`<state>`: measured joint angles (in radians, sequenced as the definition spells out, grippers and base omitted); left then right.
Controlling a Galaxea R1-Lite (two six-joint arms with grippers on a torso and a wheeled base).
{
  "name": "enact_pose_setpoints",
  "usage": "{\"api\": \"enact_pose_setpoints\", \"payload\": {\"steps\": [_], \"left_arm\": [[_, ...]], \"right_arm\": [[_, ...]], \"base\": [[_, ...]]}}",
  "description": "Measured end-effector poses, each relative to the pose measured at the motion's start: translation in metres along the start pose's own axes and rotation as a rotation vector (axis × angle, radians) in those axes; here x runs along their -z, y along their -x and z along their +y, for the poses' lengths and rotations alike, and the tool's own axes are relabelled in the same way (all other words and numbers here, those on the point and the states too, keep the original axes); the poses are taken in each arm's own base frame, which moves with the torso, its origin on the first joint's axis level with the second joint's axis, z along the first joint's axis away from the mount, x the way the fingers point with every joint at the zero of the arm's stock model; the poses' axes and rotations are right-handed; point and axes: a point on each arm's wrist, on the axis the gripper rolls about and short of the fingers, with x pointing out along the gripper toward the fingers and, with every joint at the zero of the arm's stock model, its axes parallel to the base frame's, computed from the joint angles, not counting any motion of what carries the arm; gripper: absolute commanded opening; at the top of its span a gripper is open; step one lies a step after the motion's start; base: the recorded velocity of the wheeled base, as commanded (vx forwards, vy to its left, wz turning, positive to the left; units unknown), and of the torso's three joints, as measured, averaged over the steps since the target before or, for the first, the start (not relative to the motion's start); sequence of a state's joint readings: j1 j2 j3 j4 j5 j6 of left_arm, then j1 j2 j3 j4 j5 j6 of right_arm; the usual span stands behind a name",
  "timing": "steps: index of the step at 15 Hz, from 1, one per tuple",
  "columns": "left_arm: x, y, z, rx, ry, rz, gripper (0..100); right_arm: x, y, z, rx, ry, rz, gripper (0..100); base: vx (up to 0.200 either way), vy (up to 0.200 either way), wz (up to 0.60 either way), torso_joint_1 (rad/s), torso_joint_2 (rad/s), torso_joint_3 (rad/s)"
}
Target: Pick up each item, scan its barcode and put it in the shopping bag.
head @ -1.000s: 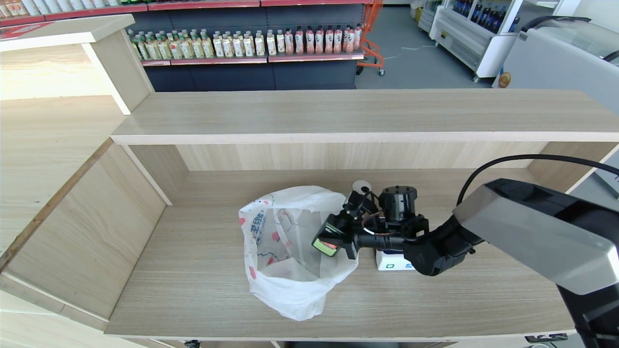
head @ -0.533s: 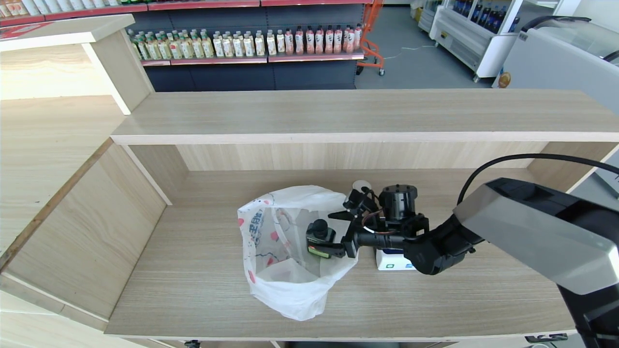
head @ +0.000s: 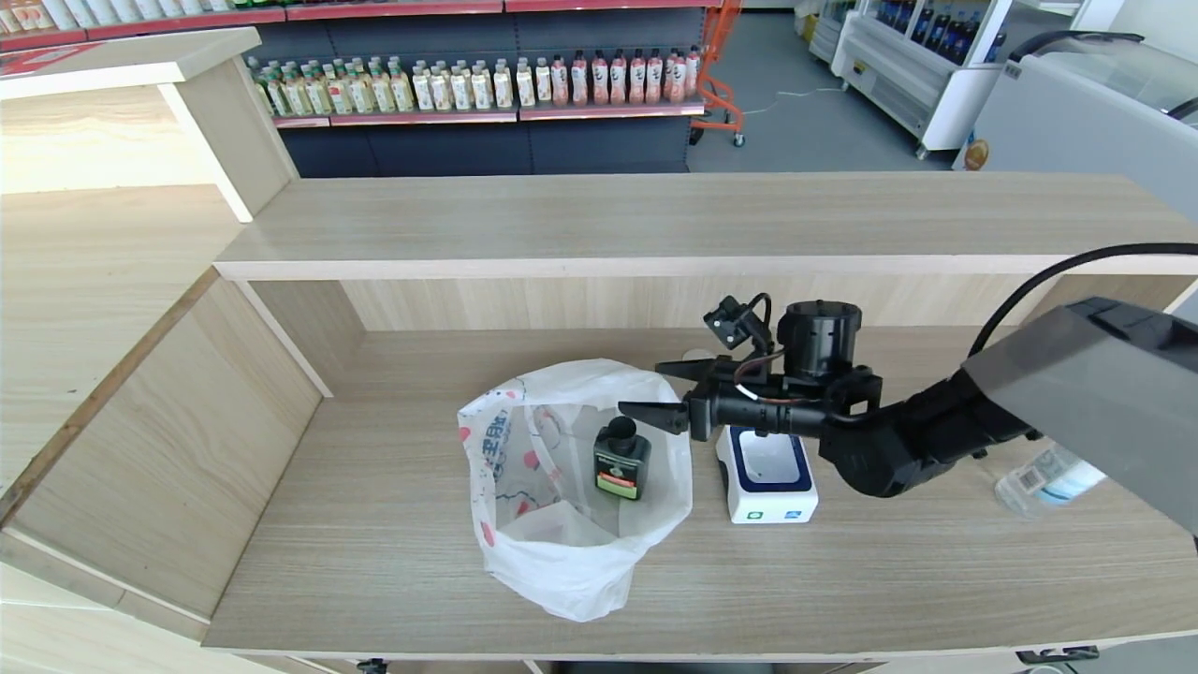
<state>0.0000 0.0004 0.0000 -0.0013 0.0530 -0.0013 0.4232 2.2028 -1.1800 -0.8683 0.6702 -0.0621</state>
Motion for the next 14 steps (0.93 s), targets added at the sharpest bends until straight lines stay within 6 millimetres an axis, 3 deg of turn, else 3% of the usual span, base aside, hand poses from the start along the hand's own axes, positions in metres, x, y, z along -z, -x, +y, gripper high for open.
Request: {"api": "enact_pose_setpoints", "payload": {"steps": [4, 7, 9, 11, 14], "left_arm": [[0.0, 0.0, 0.0, 0.0, 0.0, 0.0, 100], [0.0, 0.0, 0.0, 0.001, 0.0, 0.0, 100], [0.0, 0.0, 0.0, 0.0, 0.0, 0.0, 100], [0.0, 0.0, 0.0, 0.0, 0.0, 0.0, 100], [0.0, 0.0, 0.0, 0.0, 0.0, 0.0, 100]], "right_arm": [[-0.035, 0.048, 0.015, 0.076, -0.006, -0.039, 100], [-0.048, 0.098, 0.025, 0.28, -0.012, -0.043, 100], [-0.056, 0.142, 0.044, 0.455, -0.011, -0.039, 100], [-0.052, 0.189, 0.065, 0.593, 0.03, 0.011, 100], [-0.024, 0.259, 0.091, 0.828, 0.039, 0.114, 100]], "base": [[0.0, 0.0, 0.0, 0.0, 0.0, 0.0], [0.0, 0.0, 0.0, 0.0, 0.0, 0.0], [0.0, 0.0, 0.0, 0.0, 0.0, 0.0], [0.0, 0.0, 0.0, 0.0, 0.0, 0.0], [0.0, 0.0, 0.0, 0.0, 0.0, 0.0]]}}
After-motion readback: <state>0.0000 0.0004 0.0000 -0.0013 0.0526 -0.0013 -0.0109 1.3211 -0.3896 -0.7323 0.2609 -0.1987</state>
